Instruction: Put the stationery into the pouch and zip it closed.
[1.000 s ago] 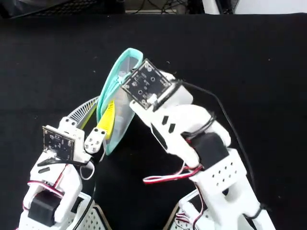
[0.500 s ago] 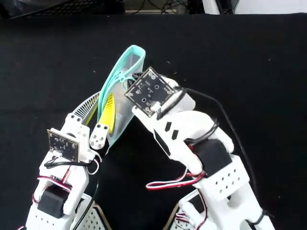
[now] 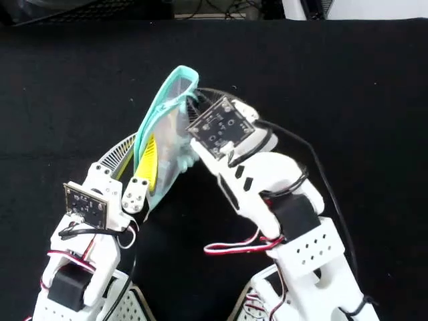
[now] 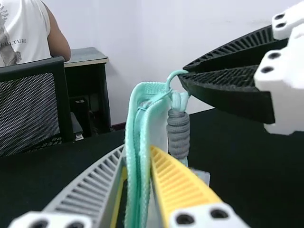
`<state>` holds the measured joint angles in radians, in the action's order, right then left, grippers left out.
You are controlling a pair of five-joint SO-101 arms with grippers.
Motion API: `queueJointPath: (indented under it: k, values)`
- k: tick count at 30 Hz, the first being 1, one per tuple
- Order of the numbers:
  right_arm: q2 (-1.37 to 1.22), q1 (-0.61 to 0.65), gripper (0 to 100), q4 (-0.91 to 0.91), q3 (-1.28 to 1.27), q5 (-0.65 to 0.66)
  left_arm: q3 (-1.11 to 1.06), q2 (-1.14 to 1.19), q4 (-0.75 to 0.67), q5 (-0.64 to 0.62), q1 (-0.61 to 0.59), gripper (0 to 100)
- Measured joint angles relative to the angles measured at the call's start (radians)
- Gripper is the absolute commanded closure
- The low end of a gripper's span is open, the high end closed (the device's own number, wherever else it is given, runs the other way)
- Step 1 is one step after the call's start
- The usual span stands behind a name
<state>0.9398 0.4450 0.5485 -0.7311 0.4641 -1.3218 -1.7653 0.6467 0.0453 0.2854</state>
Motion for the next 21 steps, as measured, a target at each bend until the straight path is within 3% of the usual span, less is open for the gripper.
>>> queueJointPath:
  k: [9, 21]
  values:
    - [-0.028, -0.071, 98.6, -0.038, -0.002, 0.034, 0.000, -0.028, 0.008, 0.000, 0.003, 97]
    - [-0.328, -0.170, 98.6, -0.048, 0.203, 0.071, -0.015, -0.052, 0.008, 0.000, 0.003, 97]
